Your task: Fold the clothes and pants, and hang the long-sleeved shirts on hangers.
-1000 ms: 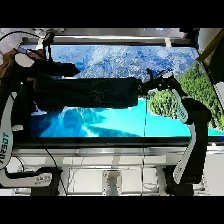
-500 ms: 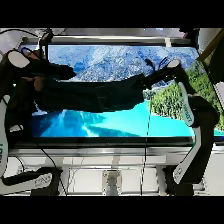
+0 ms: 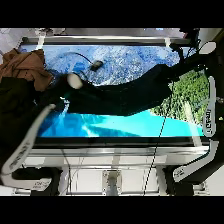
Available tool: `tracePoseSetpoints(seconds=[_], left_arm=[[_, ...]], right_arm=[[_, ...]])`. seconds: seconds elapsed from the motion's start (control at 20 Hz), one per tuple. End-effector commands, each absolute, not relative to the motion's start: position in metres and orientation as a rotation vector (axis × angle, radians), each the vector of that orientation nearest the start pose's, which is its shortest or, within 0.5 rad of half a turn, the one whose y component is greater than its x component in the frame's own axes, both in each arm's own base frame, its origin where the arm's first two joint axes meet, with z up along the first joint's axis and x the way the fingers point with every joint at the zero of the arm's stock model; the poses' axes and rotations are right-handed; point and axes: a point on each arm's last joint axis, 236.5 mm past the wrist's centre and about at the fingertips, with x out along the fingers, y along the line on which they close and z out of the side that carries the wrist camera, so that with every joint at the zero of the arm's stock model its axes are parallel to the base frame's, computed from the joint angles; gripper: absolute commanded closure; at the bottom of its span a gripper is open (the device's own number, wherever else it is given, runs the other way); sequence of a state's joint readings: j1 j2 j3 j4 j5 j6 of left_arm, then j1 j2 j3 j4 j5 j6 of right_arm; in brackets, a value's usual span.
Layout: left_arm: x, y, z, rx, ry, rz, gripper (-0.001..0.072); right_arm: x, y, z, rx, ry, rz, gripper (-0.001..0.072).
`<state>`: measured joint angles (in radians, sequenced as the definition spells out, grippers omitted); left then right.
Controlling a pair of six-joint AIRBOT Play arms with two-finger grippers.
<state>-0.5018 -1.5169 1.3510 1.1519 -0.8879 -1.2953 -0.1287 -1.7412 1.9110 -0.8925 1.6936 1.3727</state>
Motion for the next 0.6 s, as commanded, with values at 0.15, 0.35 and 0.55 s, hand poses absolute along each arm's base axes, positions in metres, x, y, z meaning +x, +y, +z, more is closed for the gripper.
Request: tracePoseSetpoints(seconds=[0.15,0.35,0.55], left_arm=[[0.408,-0.368,-0.078,0.030,1.016,-0.689,0.0692],[0.423,-0.349,-0.078,0.009,1.021,-0.650,0.0692],[0.428,-0.291,-0.050,0.022,1.092,-0.601,0.0692]], right_arm=[[0.438,0.135,0.102,0.371,1.378,0.633,0.0651],[0.450,0.172,0.106,0.393,1.325,0.626,0.0651],[0.479,0.224,0.120,0.474,1.181,0.595,0.0651]])
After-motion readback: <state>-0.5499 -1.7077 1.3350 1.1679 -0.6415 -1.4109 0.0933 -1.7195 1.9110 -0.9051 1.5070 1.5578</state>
